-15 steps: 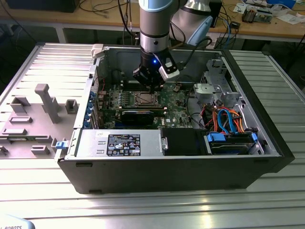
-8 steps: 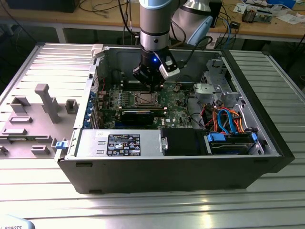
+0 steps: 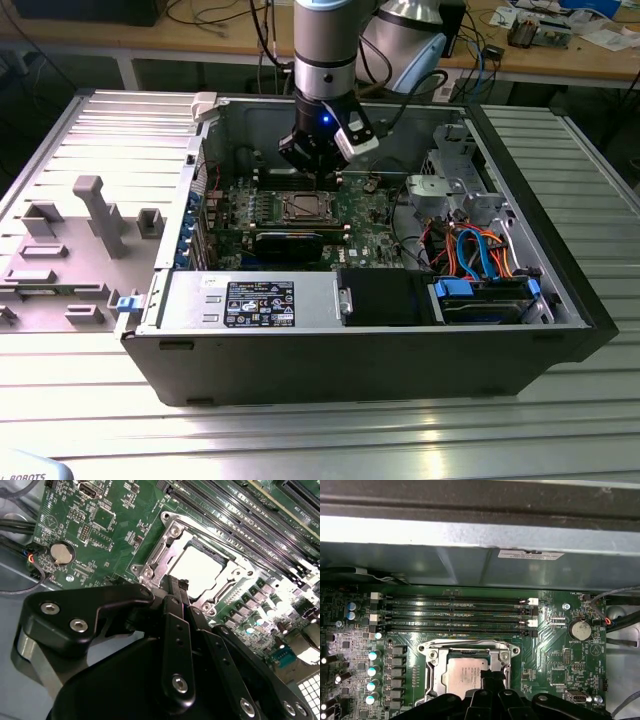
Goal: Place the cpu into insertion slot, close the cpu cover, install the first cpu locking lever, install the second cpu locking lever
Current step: 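Install the second cpu locking lever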
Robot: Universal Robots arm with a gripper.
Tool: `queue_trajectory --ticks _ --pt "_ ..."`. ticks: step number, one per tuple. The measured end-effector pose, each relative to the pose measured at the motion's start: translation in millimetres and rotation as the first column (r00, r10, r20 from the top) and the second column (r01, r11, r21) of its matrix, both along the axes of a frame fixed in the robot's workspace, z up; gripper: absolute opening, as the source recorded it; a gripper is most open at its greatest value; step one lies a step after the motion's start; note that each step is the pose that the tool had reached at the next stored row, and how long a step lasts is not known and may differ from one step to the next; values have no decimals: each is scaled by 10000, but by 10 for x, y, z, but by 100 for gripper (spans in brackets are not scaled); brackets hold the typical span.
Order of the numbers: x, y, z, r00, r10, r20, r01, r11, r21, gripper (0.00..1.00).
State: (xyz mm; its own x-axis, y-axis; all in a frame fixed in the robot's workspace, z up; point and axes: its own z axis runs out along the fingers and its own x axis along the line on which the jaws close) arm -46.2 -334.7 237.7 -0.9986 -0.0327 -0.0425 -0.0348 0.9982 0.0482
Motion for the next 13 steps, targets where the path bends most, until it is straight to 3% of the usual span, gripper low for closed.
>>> queue_trajectory --ticks 3,8,13 --pt "0 -1 2 10000 0 -1 0 10000 -2 11" --pt "0 -72 1 10000 -1 -1 1 10000 -1 11" --pt "0 -104 1 10000 0 0 0 10000 -1 11"
